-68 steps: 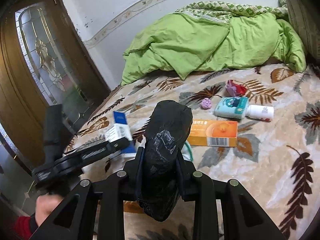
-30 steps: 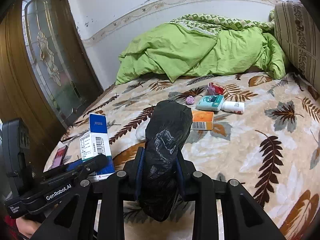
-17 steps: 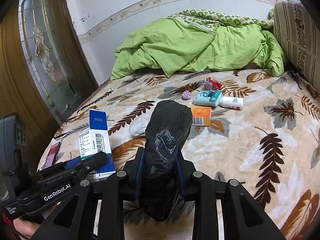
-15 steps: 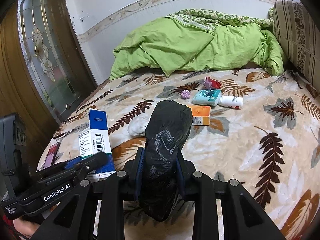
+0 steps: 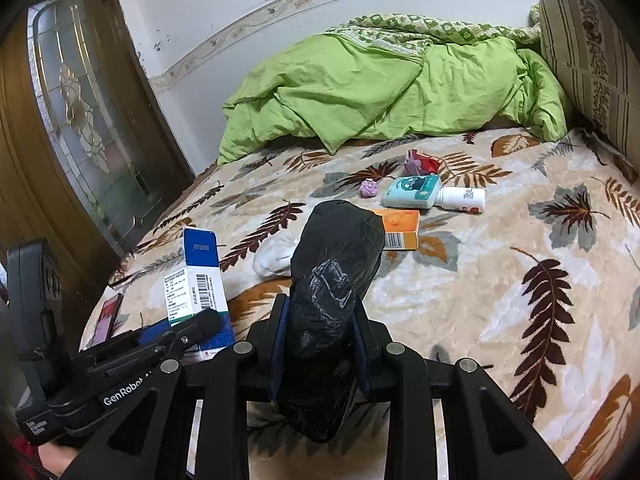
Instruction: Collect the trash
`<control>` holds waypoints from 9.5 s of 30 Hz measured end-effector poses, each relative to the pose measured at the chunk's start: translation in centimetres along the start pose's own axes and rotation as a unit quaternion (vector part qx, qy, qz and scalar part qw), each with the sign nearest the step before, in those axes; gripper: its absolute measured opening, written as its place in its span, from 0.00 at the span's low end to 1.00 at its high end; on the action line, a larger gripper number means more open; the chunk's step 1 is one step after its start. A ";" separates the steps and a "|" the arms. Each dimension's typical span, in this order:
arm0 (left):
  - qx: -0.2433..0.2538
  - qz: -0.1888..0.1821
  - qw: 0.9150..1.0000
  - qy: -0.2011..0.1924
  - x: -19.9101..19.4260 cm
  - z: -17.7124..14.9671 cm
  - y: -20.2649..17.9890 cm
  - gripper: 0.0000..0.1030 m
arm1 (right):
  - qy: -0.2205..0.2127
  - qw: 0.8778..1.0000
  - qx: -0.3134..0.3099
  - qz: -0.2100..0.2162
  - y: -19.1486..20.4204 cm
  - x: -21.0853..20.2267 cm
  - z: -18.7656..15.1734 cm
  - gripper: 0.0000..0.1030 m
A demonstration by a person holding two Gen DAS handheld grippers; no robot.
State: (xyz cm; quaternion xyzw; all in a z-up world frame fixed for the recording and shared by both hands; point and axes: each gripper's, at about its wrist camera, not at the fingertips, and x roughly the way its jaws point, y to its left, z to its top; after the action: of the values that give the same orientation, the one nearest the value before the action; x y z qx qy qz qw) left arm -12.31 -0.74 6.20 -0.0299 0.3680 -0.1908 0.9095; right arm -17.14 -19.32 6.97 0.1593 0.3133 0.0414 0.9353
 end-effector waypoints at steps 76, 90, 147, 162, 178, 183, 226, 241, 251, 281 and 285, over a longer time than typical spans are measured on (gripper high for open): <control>0.043 0.058 0.997 -0.011 0.0 -0.7 -1.6 0.35 | -0.001 1.000 0.001 -0.001 -0.1 0.1 0.0 0.30; 0.062 0.026 0.998 -0.020 -1.8 -0.6 -2.3 0.35 | -0.015 1.000 0.019 0.001 -0.8 -1.7 0.2 0.29; 0.242 -0.278 0.916 0.161 -3.6 -7.2 -31.6 0.48 | -0.074 0.942 0.227 -0.234 -21.4 -30.1 -11.0 0.46; 0.148 -0.180 0.966 0.114 -3.4 -2.1 -17.6 0.52 | -0.039 0.981 0.140 -0.132 -14.7 -20.7 -4.7 0.47; -0.008 -0.052 0.996 0.068 -0.2 3.9 -1.2 0.60 | 0.018 0.998 0.045 -0.030 -5.4 -7.6 -0.1 0.50; -0.037 -0.023 0.997 0.067 2.8 6.1 1.7 0.61 | 0.028 0.999 0.034 -0.023 -4.6 -4.4 -0.3 0.50; -0.054 0.039 0.997 0.040 10.9 7.7 3.4 0.24 | 0.155 0.987 0.035 0.020 -9.6 19.3 11.9 0.50; -0.058 0.058 0.996 0.025 9.7 7.8 4.3 0.24 | 0.212 0.965 -0.153 0.003 -2.3 17.0 5.3 0.56; -0.006 0.066 0.998 0.006 6.6 5.9 1.5 0.24 | 0.095 0.984 -0.109 -0.100 -1.9 8.5 3.2 0.48; 0.042 0.073 0.996 0.012 2.0 0.2 -0.1 0.24 | 0.010 0.980 -0.084 -0.182 1.1 2.3 -0.1 0.48; 0.038 0.073 0.996 0.014 2.4 0.2 0.0 0.24 | 0.015 0.976 -0.096 -0.193 1.4 2.6 -0.1 0.48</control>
State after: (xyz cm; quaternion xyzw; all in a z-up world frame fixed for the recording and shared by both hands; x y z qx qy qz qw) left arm -10.58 -1.68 4.80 0.0346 0.3741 -0.1379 0.9164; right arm -15.13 -17.50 5.83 0.0043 0.3468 -0.1079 0.9317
